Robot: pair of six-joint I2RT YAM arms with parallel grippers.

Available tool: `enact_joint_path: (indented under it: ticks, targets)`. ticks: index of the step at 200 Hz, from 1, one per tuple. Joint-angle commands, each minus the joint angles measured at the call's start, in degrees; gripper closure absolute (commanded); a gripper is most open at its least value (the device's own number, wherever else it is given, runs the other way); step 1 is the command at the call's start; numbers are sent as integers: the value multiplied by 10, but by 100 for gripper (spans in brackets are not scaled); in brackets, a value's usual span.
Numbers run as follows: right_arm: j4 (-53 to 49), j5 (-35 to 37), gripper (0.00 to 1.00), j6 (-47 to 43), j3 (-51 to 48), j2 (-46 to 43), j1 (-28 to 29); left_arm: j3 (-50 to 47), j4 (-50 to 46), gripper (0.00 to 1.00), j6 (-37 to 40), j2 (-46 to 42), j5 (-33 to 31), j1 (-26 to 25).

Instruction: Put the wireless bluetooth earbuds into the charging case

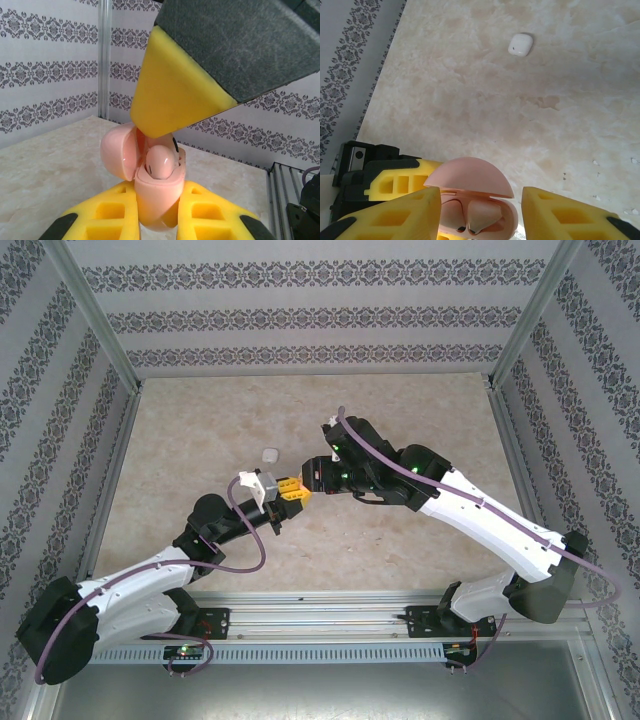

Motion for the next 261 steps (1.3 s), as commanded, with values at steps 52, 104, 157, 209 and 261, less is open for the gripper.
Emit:
enact_joint_path:
  ticks: [52, 104, 157, 209, 261]
  targets:
    - [-6, 11, 66, 8, 6, -38, 0, 17, 24, 100, -12, -10, 16, 5]
    - [2, -15, 73, 12, -14, -47, -17, 20, 21, 100, -15, -11, 22, 5]
    - [-1, -49, 65, 8, -23, -39, -34, 25, 13, 100, -17, -9, 34, 5]
    - [-11, -56, 66, 9, -37, -43, -41, 30, 11, 100, -16, -9, 36, 5]
    - [-22, -63, 66, 12, -42, -46, -46, 29, 12, 100, -15, -8, 34, 5]
